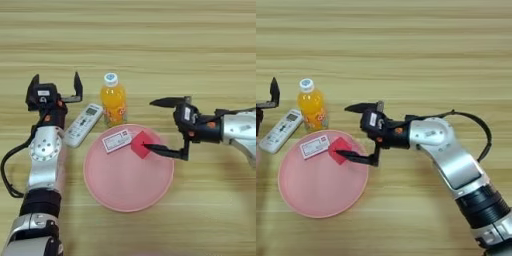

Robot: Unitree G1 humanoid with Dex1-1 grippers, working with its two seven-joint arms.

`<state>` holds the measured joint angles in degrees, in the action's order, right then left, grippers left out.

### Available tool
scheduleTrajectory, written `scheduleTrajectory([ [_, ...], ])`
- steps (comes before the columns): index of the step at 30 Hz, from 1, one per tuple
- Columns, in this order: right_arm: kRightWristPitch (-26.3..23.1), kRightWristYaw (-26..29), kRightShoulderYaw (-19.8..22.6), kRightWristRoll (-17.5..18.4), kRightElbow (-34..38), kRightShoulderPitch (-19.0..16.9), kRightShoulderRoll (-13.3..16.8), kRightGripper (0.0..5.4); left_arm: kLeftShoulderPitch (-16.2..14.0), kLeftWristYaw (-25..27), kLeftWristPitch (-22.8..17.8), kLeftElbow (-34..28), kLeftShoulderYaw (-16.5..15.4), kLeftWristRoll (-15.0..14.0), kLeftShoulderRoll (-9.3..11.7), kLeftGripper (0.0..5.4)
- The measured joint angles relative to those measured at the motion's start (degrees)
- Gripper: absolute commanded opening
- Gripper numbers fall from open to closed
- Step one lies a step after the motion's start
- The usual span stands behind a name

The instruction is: Move the objects on the table

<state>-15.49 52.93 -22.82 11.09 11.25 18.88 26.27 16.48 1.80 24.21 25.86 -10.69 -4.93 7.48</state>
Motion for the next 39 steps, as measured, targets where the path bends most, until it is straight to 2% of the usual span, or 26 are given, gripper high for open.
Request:
scheduleTrajectory([
  [5,-8.93,0.07,-3.18,0.17,1.51,1.15,-1.68,5.40,-0.02,-0.38,0.00,-0.15,0.28,0.11,-0.19,5.39],
  [10,-11.47,0.05,-5.79,-0.99,1.64,1.77,-2.55,5.40,-0.04,-0.53,0.00,-0.32,0.35,0.28,-0.19,5.39],
  [15,-11.55,-2.87,-7.27,-5.19,-3.26,4.05,-4.84,5.40,-0.16,-0.59,0.01,-0.55,0.52,0.48,-0.22,5.39],
  [24,-11.14,-4.49,-8.14,-8.41,-9.32,5.23,-8.08,5.40,-0.46,-0.87,0.05,-0.67,1.00,0.87,-0.22,5.39],
  [39,-12.05,-1.32,-8.97,-10.21,-14.85,5.61,-8.06,5.40,-0.46,-1.51,0.09,-0.70,1.69,1.00,-0.24,5.39],
])
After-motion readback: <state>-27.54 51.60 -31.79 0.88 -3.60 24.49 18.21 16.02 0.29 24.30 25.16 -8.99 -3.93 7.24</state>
